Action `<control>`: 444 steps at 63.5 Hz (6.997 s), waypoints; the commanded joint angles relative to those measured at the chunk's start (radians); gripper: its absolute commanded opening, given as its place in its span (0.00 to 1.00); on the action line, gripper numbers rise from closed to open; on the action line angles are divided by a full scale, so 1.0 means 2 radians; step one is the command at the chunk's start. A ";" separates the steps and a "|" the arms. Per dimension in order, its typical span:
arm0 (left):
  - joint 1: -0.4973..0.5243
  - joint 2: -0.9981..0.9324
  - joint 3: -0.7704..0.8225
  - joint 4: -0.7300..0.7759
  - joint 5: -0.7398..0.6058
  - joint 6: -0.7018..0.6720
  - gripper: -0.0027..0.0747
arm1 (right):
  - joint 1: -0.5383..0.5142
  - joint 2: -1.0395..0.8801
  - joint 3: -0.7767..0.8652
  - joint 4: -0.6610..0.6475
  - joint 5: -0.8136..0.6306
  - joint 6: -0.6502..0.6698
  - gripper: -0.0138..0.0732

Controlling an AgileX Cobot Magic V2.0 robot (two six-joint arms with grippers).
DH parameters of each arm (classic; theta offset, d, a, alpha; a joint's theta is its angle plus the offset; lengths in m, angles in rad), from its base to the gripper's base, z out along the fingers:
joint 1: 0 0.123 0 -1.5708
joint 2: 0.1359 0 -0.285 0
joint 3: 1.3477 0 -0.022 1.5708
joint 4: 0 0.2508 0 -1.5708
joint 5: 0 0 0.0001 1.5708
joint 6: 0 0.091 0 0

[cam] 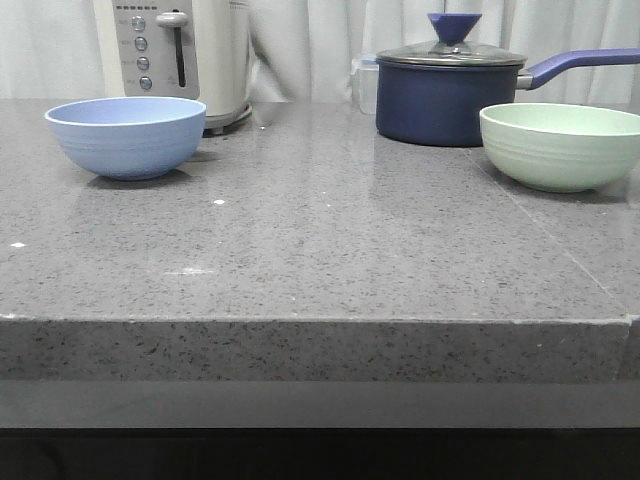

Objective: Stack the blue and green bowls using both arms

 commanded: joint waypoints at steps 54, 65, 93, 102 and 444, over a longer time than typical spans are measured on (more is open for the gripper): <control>0.001 -0.008 0.001 -0.002 -0.064 -0.001 0.01 | -0.003 -0.010 -0.008 0.003 -0.049 -0.003 0.08; 0.001 -0.008 -0.039 -0.020 -0.043 -0.001 0.01 | -0.003 -0.010 -0.052 0.021 0.013 -0.002 0.08; 0.001 0.098 -0.311 -0.020 0.199 -0.001 0.01 | -0.003 0.071 -0.278 0.008 0.193 -0.003 0.08; 0.001 0.165 -0.386 -0.021 0.258 -0.001 0.01 | -0.003 0.135 -0.325 0.008 0.217 -0.003 0.08; -0.184 0.313 -0.407 -0.009 0.275 0.014 0.60 | 0.198 0.966 -0.953 0.056 0.526 -0.002 0.61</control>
